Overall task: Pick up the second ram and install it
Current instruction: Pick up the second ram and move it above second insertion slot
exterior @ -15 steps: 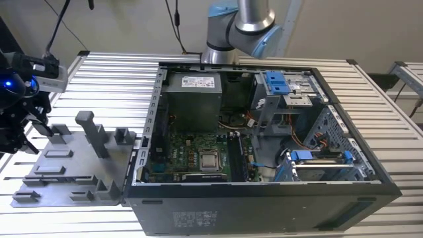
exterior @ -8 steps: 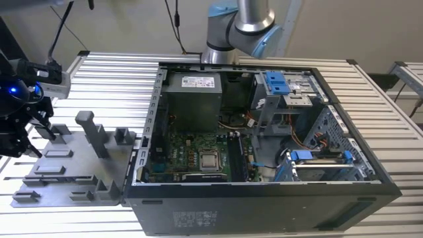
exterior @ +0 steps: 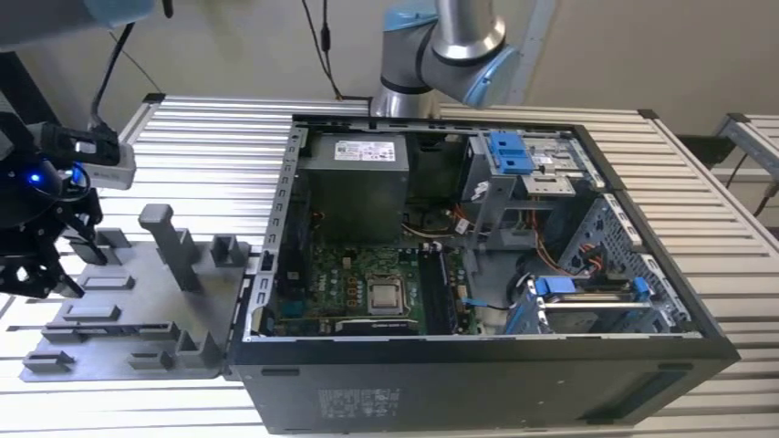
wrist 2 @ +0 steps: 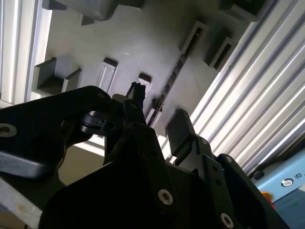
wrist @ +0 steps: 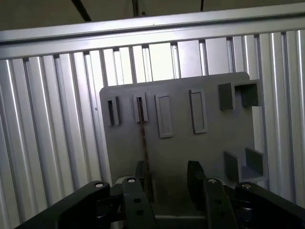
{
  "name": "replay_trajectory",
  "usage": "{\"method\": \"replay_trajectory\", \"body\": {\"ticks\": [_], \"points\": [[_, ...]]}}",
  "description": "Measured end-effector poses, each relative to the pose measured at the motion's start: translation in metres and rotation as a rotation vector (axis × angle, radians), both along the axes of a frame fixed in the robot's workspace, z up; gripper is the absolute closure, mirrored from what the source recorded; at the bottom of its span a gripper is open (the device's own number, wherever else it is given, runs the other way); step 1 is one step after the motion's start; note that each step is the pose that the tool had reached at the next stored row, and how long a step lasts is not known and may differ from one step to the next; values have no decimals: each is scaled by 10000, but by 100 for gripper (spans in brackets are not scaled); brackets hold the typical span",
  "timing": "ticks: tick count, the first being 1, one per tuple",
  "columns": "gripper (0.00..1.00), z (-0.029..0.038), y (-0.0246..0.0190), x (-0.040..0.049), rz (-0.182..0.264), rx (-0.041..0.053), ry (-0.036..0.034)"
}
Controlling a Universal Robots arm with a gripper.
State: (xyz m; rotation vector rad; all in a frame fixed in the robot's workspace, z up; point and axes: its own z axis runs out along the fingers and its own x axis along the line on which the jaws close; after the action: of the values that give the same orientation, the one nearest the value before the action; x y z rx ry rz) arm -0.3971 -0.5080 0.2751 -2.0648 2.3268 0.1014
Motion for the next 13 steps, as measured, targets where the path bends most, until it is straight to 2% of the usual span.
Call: {"method": "replay_trajectory", "body": {"ticks": [5, 13], "points": [[52, -72, -10, -20, 96, 1, -87], [52, -211, -37, -20, 96, -21, -93]]}}
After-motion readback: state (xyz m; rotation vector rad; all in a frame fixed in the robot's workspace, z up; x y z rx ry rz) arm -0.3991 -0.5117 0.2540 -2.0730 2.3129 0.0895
